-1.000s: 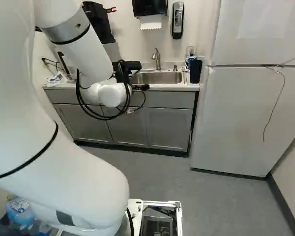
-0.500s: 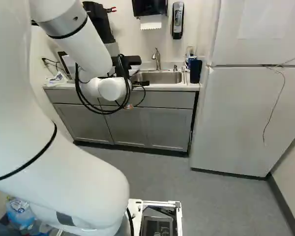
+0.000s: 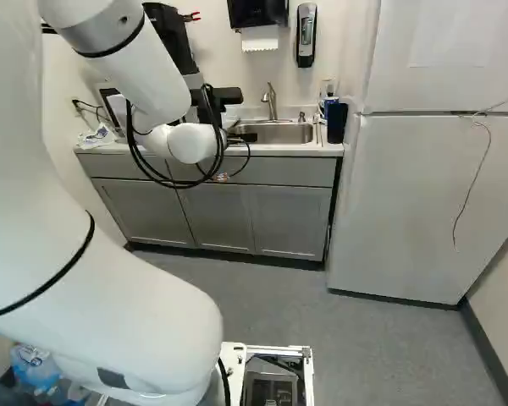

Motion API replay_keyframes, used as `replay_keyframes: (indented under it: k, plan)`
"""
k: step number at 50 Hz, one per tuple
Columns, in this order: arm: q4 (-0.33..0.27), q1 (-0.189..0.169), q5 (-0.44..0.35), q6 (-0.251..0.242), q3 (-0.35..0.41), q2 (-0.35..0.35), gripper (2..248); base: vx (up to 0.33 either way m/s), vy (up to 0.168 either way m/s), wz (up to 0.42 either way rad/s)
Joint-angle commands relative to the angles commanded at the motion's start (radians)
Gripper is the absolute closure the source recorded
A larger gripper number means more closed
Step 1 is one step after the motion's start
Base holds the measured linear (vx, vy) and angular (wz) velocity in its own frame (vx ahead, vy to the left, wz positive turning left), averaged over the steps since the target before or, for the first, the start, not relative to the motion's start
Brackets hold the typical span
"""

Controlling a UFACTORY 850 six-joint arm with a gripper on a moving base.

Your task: Rinse the cup and place it in the tray

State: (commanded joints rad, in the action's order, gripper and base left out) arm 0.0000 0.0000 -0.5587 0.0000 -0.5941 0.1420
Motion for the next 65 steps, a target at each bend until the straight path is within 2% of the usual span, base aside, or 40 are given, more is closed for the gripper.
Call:
replay_keyframes:
  k: [65]
  plan:
    - [0.0, 0.0, 0.126, 0.0, -0.132, 0.011, 3, 0.0, 0.0, 0.0]
